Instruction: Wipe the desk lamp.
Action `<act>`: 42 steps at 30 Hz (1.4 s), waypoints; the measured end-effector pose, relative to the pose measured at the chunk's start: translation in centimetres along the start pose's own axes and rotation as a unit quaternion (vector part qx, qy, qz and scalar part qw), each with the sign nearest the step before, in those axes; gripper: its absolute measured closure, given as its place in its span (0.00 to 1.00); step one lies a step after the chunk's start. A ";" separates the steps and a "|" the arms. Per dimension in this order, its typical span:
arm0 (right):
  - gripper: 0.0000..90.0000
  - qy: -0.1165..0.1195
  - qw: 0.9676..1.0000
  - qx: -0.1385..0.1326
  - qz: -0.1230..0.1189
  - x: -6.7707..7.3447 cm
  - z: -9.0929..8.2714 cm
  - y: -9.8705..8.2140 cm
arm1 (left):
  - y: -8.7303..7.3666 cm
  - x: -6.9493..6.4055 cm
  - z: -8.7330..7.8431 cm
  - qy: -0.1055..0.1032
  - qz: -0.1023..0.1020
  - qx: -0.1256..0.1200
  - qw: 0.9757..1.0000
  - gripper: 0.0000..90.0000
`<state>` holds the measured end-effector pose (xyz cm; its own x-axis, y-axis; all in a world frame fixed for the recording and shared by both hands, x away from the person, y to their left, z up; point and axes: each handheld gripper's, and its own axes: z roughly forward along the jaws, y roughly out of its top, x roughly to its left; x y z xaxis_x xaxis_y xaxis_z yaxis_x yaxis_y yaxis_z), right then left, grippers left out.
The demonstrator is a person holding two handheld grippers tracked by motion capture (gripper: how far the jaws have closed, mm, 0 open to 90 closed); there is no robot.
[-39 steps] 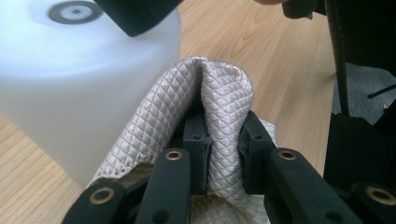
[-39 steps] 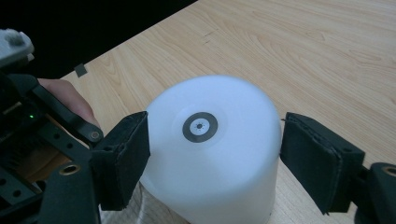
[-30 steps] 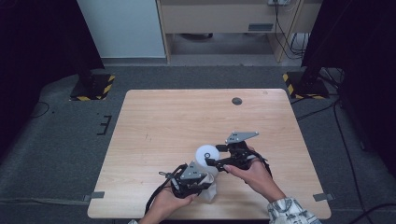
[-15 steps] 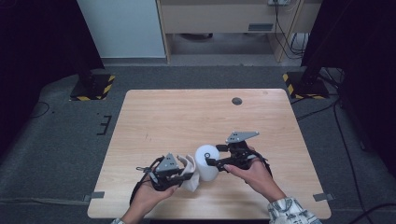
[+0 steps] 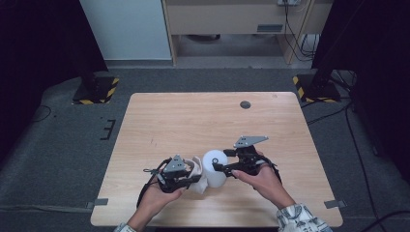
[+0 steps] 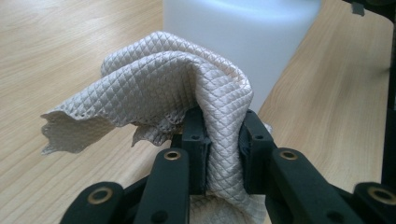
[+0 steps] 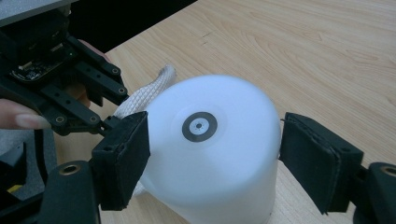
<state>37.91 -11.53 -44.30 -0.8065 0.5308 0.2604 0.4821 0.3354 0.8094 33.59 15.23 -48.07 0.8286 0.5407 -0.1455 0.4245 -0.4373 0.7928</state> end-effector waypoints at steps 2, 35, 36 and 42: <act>0.27 0.000 1.000 0.001 0.001 0.0 -0.1 0.0 | 0.0 -0.2 0.1 -0.004 0.002 0.002 1.000 0.83; 0.08 0.000 1.000 0.023 -0.013 0.6 0.7 -0.6 | 0.1 -1.7 0.9 -0.019 0.014 0.012 1.000 0.83; 0.08 0.001 1.000 0.022 -0.015 0.7 0.7 -0.7 | 0.2 -1.6 0.7 -0.017 0.013 0.009 1.000 0.83; 0.08 0.008 1.000 0.020 -0.020 0.6 0.6 -0.8 | 1.6 0.4 -1.2 0.000 -0.014 -0.041 0.999 0.83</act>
<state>37.27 -10.96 -45.10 -0.8300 0.5048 0.2373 0.4632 0.3868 0.7974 34.17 15.67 -46.17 0.8171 0.5516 -0.1678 0.4159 -0.3624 0.8341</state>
